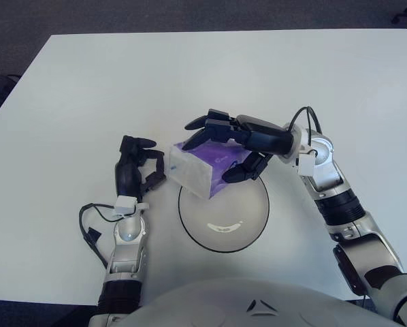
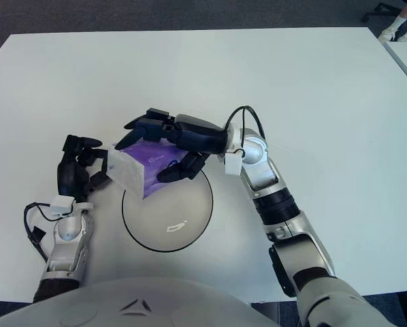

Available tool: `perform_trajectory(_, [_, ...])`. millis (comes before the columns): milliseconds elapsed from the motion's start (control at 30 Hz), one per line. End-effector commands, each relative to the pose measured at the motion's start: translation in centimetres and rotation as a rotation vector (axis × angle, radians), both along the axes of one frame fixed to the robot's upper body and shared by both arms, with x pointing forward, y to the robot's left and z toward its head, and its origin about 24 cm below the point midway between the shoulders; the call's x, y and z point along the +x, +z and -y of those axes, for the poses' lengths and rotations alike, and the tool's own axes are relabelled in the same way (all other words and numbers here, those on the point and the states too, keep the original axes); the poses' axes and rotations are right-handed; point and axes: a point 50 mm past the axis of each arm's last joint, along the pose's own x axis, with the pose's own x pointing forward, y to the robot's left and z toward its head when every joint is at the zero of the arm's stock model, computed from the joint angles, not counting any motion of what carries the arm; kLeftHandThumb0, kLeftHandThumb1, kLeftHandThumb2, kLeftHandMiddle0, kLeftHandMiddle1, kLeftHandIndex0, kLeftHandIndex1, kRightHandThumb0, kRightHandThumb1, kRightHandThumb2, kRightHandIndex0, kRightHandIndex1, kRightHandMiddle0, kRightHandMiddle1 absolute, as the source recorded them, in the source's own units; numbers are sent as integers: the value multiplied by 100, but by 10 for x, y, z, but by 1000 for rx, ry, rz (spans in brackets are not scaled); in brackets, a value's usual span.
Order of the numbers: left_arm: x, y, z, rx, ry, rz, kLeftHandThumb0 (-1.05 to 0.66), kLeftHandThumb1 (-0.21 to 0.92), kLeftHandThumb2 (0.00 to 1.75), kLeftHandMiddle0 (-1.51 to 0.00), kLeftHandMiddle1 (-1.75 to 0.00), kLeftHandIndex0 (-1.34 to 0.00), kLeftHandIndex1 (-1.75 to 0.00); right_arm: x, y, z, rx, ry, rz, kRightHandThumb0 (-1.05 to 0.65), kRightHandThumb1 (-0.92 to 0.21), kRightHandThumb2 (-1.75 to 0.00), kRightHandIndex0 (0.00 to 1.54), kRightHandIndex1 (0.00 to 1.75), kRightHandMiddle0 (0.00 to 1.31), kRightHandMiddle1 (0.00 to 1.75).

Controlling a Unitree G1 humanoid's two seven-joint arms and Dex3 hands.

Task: Put the tissue paper into the plate.

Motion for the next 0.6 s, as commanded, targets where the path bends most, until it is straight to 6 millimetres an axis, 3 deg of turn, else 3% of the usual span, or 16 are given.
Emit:
perform_trajectory(0, [-25, -49, -1, -3, 33, -256, 0, 67, 75, -57, -134, -23, -175, 2, 3, 3, -57, 11, 13, -104, -92, -85, 0, 1, 0, 2])
perform_trajectory(567, [-25, -53, -3, -15, 7, -239, 0, 70, 73, -56, -135, -20, -175, 8, 10, 12, -164, 29, -110, -105, -92, -63, 0, 0, 0, 0])
